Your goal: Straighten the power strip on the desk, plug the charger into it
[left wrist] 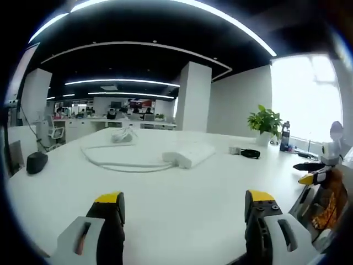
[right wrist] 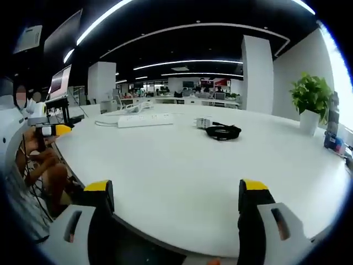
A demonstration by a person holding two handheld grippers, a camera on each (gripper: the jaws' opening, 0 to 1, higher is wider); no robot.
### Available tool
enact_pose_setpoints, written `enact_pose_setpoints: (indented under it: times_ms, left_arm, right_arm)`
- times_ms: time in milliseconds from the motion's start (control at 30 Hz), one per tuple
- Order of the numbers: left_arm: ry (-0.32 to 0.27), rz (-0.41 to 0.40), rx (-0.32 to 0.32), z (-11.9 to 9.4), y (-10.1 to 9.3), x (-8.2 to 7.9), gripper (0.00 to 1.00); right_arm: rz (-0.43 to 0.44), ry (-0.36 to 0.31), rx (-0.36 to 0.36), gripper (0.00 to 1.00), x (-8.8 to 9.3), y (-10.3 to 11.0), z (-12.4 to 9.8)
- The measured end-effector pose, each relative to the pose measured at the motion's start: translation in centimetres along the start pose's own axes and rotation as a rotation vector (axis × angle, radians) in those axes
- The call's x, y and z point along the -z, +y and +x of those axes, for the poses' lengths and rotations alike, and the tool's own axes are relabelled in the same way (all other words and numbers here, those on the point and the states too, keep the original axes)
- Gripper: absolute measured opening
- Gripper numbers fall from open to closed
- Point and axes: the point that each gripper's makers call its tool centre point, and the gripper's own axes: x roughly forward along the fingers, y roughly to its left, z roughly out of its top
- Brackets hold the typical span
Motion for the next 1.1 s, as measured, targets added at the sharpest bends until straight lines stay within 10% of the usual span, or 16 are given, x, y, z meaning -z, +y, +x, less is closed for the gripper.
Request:
enact_pose_setpoints:
  times_ms: [1100]
  left_arm:
    - [0.006, 0.048, 0.086, 2.8, -2.6, -1.1, 0.9]
  right_arm:
    - [-0.061, -0.105, -0.071, 0.93, -4.1, -0.4, 3.5]
